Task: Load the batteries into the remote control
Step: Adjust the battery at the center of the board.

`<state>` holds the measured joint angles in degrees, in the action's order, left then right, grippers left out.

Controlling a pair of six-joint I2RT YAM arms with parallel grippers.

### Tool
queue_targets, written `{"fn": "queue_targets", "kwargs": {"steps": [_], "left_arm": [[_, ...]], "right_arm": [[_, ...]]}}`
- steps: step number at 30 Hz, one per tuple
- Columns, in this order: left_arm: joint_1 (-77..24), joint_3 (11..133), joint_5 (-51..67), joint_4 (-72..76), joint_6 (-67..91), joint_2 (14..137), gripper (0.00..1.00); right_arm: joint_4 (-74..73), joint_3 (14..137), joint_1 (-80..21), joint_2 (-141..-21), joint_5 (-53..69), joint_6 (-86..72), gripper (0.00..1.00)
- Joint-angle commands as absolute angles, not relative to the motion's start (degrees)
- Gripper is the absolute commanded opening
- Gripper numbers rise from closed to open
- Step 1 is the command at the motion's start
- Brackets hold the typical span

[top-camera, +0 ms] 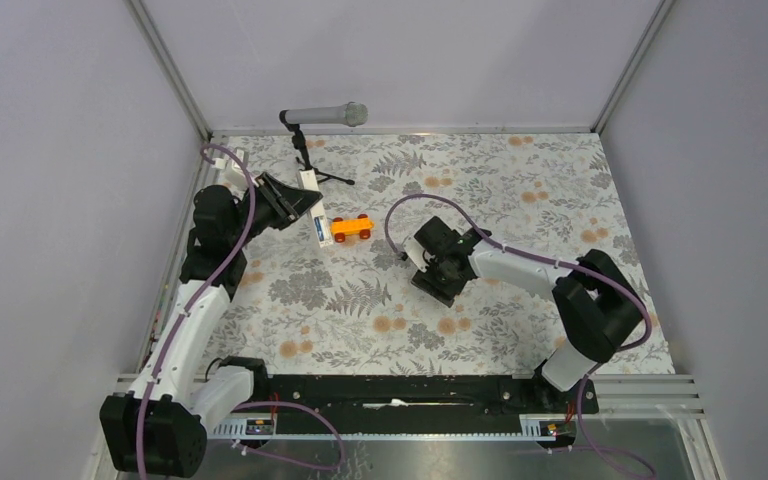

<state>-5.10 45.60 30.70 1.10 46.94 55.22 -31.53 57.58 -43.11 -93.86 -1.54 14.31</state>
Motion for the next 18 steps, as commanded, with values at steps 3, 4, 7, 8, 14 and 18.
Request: {"fn": "queue_targets", "kwargs": {"steps": [3,4,7,8,14,18], "left_arm": [[-4.7,48.2,32.9,4.3,46.5,53.8,0.00],[-4.6,48.1,32.9,4.4,46.5,53.8,0.00],[-4.4,48.0,32.9,4.3,46.6,53.8,0.00],[-4.3,48.0,33.0,4.4,46.6,53.9,0.00],[-3.9,48.0,33.5,5.8,47.9,54.6,0.00],[-3.9,49.6,33.4,4.2,46.9,54.5,0.00]], "right_arm": [[-31.9,58.0,-43.2,-89.1,1.7,34.9,0.64],[-31.6,57.4,-43.2,-89.0,2.4,36.2,0.64],[-32.5,56.6,-43.2,-89.2,4.1,40.1,0.64],[-33.4,56.6,-43.2,-89.4,4.4,41.2,0.64],[-34.7,56.7,-43.2,-90.7,5.3,42.9,0.65],[-32.7,56.8,-43.2,-91.9,4.1,42.9,0.63]]}}
